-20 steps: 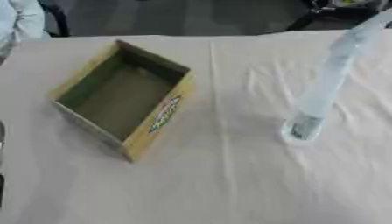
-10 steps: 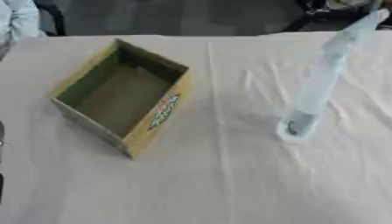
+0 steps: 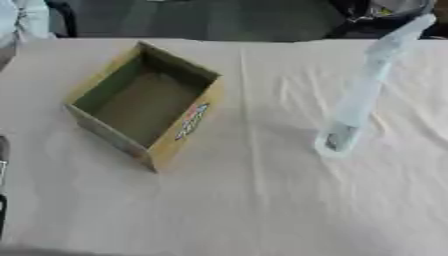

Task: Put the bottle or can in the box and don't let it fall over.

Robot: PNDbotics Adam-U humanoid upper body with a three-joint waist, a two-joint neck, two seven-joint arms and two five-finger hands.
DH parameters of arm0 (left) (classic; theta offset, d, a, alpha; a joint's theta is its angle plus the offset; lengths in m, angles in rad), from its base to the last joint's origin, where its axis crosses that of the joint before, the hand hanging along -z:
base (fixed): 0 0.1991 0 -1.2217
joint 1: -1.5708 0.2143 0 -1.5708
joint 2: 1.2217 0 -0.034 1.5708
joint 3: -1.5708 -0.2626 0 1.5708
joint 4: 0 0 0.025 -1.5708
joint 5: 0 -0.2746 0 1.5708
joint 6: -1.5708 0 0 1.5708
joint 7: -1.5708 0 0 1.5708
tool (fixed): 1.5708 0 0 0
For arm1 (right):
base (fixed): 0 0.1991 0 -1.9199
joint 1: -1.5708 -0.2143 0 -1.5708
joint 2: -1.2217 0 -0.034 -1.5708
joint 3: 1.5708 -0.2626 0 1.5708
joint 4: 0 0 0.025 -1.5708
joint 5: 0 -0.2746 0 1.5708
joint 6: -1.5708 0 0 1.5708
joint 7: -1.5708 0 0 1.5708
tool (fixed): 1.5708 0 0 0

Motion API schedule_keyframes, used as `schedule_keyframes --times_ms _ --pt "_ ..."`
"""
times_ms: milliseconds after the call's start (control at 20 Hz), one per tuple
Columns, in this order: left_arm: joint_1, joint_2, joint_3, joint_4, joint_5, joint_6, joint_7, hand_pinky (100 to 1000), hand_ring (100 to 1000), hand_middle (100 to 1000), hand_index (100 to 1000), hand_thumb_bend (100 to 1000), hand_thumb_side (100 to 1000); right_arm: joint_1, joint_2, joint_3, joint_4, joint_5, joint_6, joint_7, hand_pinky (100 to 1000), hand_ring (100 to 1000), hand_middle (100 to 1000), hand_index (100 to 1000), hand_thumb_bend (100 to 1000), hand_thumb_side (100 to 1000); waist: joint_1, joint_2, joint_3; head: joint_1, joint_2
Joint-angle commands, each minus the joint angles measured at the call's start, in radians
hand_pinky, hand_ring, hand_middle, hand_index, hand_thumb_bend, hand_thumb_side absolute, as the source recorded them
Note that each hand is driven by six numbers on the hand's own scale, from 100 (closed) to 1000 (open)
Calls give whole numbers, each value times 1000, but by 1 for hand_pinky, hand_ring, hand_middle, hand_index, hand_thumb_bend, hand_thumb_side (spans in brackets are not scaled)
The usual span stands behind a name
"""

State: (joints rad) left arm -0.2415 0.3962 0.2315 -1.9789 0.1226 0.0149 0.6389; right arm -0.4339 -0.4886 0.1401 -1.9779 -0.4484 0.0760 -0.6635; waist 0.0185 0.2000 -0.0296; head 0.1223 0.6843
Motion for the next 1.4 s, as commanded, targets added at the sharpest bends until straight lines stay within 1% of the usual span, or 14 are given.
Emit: schedule_keyframes --times_ms 50,150,300,350,400,450,500,550,650,850,1050,1100,1150,1400 --pt "-1 24 5 -17 -4 2 2 944 872 1000 858 177 846 1 -11 21 -22 -132 -16 -37 620 331 595 1000 710 141 0 -22 0 1 -7" --pt "-1 23 4 -17 -3 2 2 944 872 1000 858 177 847 5 -8 34 -22 -219 -37 -66 571 303 565 1000 708 143 1 -21 0 0 -10" --pt "-1 23 4 -17 -3 2 2 944 872 1000 858 177 847 5 -12 39 -22 -277 -58 -84 571 303 565 1000 708 143 1 -20 0 0 -12" --pt "-2 22 3 -17 -2 3 2 946 874 1000 858 175 849 8 -9 43 -19 -285 -59 -88 132 100 312 1000 695 152 3 -18 2 -3 -16" --pt "-3 20 0 -17 -1 3 0 946 874 1000 858 175 849 21 4 57 -14 -296 -55 -97 100 100 285 1000 694 149 6 -16 5 -7 -20" --pt "-3 19 -1 -17 0 4 -1 946 874 1000 857 174 849 33 23 76 -12 -310 -56 -110 100 100 232 1000 691 144 6 -15 6 -8 -21" --pt "-3 19 -2 -16 1 5 -2 946 874 1000 857 173 849 40 47 96 -8 -325 -63 -124 100 100 207 1000 690 144 6 -15 6 -8 -21" --pt "-3 20 -3 -16 4 6 -2 947 875 1000 858 177 851 43 65 112 -4 -341 -73 -140 100 100 146 1000 691 155 5 -15 5 -8 -22" --pt "-2 20 -4 -17 10 6 -4 947 875 1000 858 178 851 44 86 137 4 -372 -96 -170 100 100 100 1000 700 169 5 -15 5 -8 -23" --pt "-1 20 -5 -17 15 5 -6 949 876 1000 858 178 852 39 100 165 2 -433 -137 -229 100 100 100 980 729 187 6 -15 6 -11 -22" --pt "0 20 -6 -17 17 5 -6 950 876 1000 858 178 852 35 108 167 10 -495 -171 -243 100 100 100 967 760 235 6 -15 6 -12 -21" --pt "0 20 -6 -17 17 6 -7 950 876 1000 858 177 852 34 110 166 14 -510 -179 -243 100 100 100 963 750 253 5 -15 6 -12 -20" --pt "0 20 -7 -17 17 6 -7 950 876 1000 858 177 852 32 111 165 19 -527 -187 -243 100 100 100 960 721 275 5 -16 7 -12 -20" --pt "0 19 -7 -17 18 5 -6 950 876 1000 858 179 852 27 124 148 55 -603 -242 -243 100 100 100 957 669 318 4 -17 9 -12 -21"
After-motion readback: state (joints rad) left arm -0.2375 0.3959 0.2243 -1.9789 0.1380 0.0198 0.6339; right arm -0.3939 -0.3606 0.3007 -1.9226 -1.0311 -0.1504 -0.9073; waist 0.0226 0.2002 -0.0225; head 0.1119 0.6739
